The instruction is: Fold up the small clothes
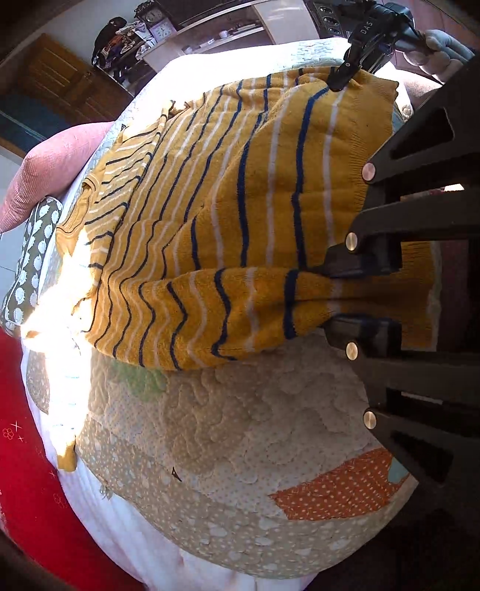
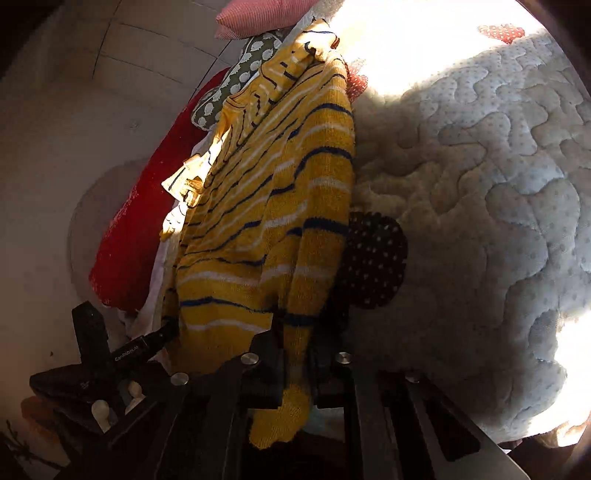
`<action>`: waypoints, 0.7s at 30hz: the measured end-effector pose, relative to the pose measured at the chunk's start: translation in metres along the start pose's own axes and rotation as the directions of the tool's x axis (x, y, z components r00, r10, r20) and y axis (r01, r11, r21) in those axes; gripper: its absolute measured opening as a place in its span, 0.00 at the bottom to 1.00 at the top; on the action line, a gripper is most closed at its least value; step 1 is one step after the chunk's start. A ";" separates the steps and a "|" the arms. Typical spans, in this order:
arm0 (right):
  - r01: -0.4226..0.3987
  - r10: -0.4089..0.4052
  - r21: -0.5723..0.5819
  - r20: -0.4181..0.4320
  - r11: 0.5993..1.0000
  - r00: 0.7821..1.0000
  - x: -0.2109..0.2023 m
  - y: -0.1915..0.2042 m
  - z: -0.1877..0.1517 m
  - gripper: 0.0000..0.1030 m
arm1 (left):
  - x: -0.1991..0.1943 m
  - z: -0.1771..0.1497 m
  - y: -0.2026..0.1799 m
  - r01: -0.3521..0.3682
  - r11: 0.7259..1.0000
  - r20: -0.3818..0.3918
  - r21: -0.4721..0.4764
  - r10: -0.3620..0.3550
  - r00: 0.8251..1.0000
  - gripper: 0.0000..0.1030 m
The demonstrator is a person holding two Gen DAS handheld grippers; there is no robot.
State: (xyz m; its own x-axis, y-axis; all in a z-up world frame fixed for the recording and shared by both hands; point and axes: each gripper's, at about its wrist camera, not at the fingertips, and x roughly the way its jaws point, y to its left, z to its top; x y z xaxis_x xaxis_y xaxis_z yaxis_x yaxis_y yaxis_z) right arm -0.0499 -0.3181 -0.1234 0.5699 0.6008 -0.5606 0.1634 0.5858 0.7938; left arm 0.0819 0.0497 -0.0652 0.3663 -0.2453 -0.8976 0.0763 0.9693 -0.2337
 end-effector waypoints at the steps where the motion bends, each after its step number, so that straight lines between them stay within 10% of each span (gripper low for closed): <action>1: -0.007 0.007 0.003 0.019 1.000 1.000 -0.008 -0.002 0.001 0.10 | -0.004 -0.001 -0.001 -0.002 1.000 0.002 0.001 0.002 1.000 0.14; 13: 0.111 -0.106 -0.040 0.105 0.993 0.989 -0.082 -0.022 -0.010 0.09 | -0.012 -0.030 -0.023 -0.032 0.996 -0.030 0.084 0.034 0.999 0.18; 18: 0.185 -0.175 -0.038 0.196 0.982 0.965 -0.111 -0.028 0.007 0.37 | -0.037 -0.030 -0.001 0.053 0.997 0.027 0.051 -0.055 0.998 0.23; 21: 0.244 -0.222 -0.068 0.240 0.967 0.945 -0.118 -0.019 0.037 0.38 | -0.061 -0.022 -0.003 -0.008 0.996 0.127 0.092 -0.004 0.992 0.33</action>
State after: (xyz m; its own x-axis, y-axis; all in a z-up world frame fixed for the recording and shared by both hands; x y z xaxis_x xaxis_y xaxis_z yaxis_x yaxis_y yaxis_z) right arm -0.0902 -0.4202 -0.0631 0.6958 0.3072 -0.6493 0.2427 0.7502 0.6150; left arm 0.0389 0.0617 -0.0184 0.4810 -0.2447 -0.8419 0.1587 0.9687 -0.1910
